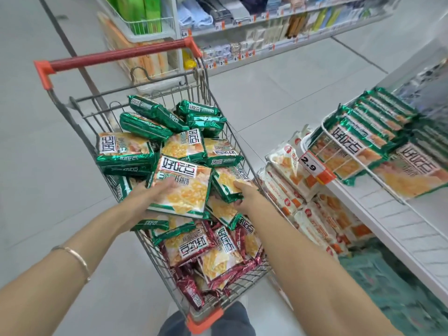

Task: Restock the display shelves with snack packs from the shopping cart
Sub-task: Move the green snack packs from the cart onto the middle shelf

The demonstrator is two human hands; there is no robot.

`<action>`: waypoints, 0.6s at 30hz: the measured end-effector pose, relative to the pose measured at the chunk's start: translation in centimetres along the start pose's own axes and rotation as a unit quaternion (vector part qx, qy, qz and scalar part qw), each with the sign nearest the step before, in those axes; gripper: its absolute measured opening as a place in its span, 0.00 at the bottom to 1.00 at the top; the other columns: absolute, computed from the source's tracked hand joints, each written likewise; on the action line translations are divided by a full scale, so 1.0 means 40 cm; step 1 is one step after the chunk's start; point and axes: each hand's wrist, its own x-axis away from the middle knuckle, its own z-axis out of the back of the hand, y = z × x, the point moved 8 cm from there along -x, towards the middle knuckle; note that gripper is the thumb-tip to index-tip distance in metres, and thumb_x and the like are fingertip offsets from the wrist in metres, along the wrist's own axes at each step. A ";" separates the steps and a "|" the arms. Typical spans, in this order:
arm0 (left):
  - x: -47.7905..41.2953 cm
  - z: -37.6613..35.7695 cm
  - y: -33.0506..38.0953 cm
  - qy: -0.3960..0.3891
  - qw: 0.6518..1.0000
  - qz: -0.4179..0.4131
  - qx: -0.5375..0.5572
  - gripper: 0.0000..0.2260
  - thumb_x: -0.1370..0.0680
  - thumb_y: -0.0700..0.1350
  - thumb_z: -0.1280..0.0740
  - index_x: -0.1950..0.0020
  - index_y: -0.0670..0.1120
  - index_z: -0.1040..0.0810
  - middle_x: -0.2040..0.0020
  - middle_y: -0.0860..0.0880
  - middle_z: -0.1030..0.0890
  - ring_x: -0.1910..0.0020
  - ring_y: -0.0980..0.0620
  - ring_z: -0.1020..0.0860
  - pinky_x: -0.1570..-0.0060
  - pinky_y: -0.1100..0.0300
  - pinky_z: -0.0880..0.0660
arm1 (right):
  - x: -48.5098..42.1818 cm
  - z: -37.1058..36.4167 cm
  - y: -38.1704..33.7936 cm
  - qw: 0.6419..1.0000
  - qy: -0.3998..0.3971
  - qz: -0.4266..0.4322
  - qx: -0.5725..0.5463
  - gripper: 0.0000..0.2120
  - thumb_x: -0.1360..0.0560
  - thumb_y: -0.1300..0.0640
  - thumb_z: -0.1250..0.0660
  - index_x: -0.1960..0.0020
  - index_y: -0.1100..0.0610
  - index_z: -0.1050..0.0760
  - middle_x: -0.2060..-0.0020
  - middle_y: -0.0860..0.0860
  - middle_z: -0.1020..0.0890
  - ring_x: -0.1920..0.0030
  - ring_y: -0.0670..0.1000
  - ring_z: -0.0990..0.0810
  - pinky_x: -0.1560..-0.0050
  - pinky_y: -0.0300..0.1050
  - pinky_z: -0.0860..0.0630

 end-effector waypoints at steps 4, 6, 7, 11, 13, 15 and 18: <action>0.057 -0.001 0.072 0.036 0.995 -0.034 0.091 0.29 0.22 0.69 0.48 0.46 0.47 0.21 0.56 0.45 0.14 0.52 0.45 0.18 0.51 0.51 0.22 | 0.069 0.062 0.012 0.996 -0.050 -0.040 -0.063 0.26 0.32 0.63 0.22 0.37 0.60 0.24 0.43 0.57 0.19 0.52 0.51 0.21 0.52 0.38 0.20; 0.076 0.025 0.109 0.088 0.989 -0.066 0.103 0.27 0.19 0.67 0.51 0.46 0.49 0.22 0.54 0.46 0.15 0.49 0.45 0.18 0.46 0.48 0.23 | 0.114 0.104 0.017 0.993 -0.089 -0.037 -0.068 0.27 0.32 0.63 0.22 0.35 0.61 0.25 0.44 0.60 0.17 0.43 0.54 0.20 0.39 0.44 0.23; 0.083 0.041 0.124 0.119 0.985 -0.080 0.098 0.26 0.19 0.66 0.51 0.46 0.50 0.23 0.51 0.47 0.16 0.46 0.45 0.20 0.42 0.43 0.23 | 0.130 0.123 0.016 0.991 -0.112 -0.029 -0.069 0.29 0.33 0.63 0.21 0.34 0.61 0.26 0.44 0.61 0.17 0.41 0.56 0.20 0.38 0.48 0.24; 0.093 0.057 0.159 0.176 0.981 -0.087 -0.014 0.32 0.19 0.68 0.55 0.25 0.50 0.32 0.28 0.44 0.28 0.32 0.43 0.28 0.33 0.37 0.30 | 0.198 0.111 -0.035 0.973 -0.228 0.034 -0.013 0.39 0.40 0.58 0.17 0.32 0.53 0.29 0.42 0.58 0.19 0.45 0.60 0.19 0.42 0.59 0.22; 0.098 0.011 0.172 0.132 0.988 -0.080 -0.032 0.36 0.21 0.70 0.56 0.20 0.50 0.40 0.24 0.42 0.33 0.28 0.40 0.32 0.32 0.36 0.31 | 0.234 0.060 -0.064 0.963 -0.261 0.058 0.019 0.41 0.39 0.55 0.19 0.28 0.53 0.31 0.33 0.57 0.24 0.38 0.63 0.22 0.38 0.68 0.26; 0.109 -0.052 0.181 0.081 0.994 -0.067 -0.019 0.37 0.23 0.73 0.57 0.19 0.53 0.45 0.22 0.43 0.35 0.26 0.40 0.34 0.30 0.36 0.34 | 0.282 -0.005 -0.086 0.954 -0.275 0.088 0.074 0.34 0.36 0.50 0.21 0.33 0.56 0.27 0.36 0.58 0.21 0.36 0.64 0.22 0.35 0.70 0.29; 0.120 -0.145 0.205 -0.010 0.997 -0.060 -0.043 0.46 0.34 0.81 0.55 0.20 0.61 0.46 0.22 0.47 0.36 0.26 0.42 0.34 0.28 0.37 0.36 | 0.327 -0.060 -0.097 0.951 -0.258 0.122 0.117 0.18 0.25 0.46 0.30 0.43 0.57 0.24 0.49 0.56 0.16 0.42 0.61 0.19 0.31 0.62 0.29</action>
